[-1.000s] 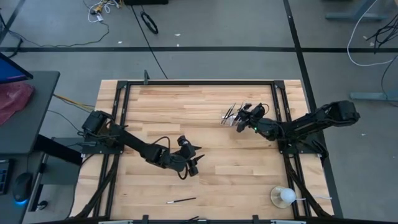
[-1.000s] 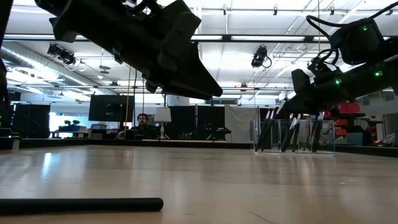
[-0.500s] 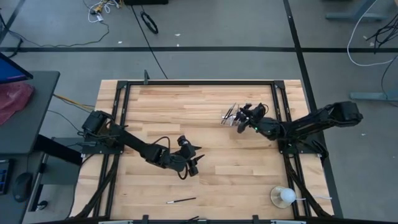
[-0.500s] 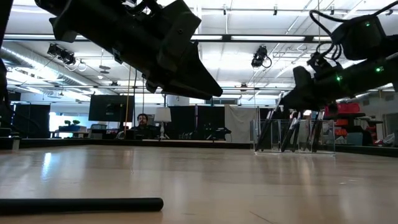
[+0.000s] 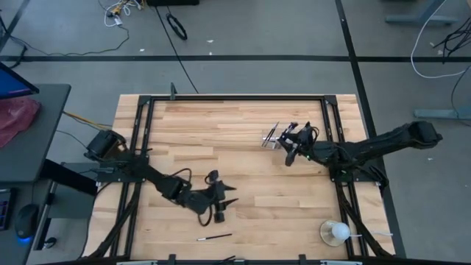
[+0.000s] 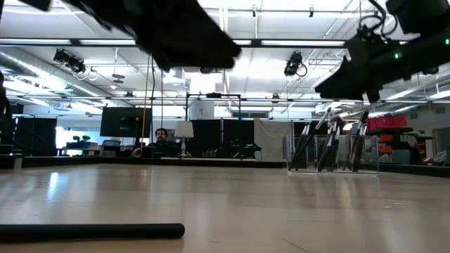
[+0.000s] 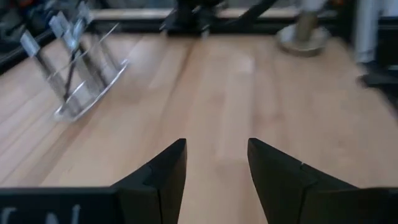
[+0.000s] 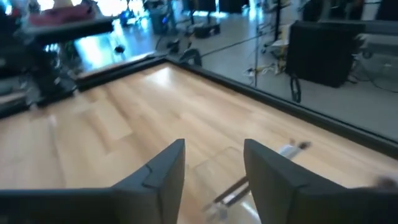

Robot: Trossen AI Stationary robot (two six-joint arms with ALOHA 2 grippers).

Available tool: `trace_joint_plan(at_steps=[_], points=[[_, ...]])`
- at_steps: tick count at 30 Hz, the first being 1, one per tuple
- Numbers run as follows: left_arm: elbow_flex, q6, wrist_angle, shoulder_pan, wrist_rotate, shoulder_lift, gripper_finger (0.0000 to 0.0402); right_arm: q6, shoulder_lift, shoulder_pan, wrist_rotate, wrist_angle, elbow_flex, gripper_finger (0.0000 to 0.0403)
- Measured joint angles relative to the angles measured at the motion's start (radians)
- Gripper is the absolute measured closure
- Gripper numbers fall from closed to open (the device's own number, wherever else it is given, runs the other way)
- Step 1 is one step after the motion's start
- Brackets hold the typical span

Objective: Put items in baskets/containers
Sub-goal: Put the black eyeshadow brush into the transparent organizer

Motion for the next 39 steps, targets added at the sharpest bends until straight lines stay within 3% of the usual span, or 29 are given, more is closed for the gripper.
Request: trace_joint_plan(at_steps=[8, 13, 18, 24, 30, 35, 39], points=[[0.000, 0.119, -0.007, -0.155, -0.030, -0.065, 0.0225, 0.018, -0.005, 0.137, -0.001, -0.313, 0.214, 0.0271], [0.000, 0.082, -0.010, -0.293, -0.025, -0.072, 0.0225, 0.000, -0.002, 0.254, -0.002, -0.297, 0.264, 0.0291], [0.005, -0.097, -0.027, -0.428, -0.066, -0.069, 0.0225, 0.021, 0.001, 0.316, 0.001, -0.265, 0.264, 0.0309], [0.152, -0.155, -0.171, -0.525, -0.162, 0.051, 0.0225, 0.080, 0.052, 0.341, 0.000, -0.245, 0.264, 0.0324], [0.274, -0.362, -0.303, -0.513, -0.042, 0.178, 0.0223, 0.087, 0.130, 0.343, 0.000, -0.175, 0.264, 0.0335], [0.383, -0.380, -0.320, -0.516, 0.112, 0.266, 0.0209, 0.085, 0.169, 0.343, -0.002, -0.162, 0.264, 0.0344], [0.534, -0.384, -0.511, -0.518, 0.134, 0.341, 0.0211, 0.106, 0.185, 0.343, -0.029, -0.160, 0.264, 0.0350]])
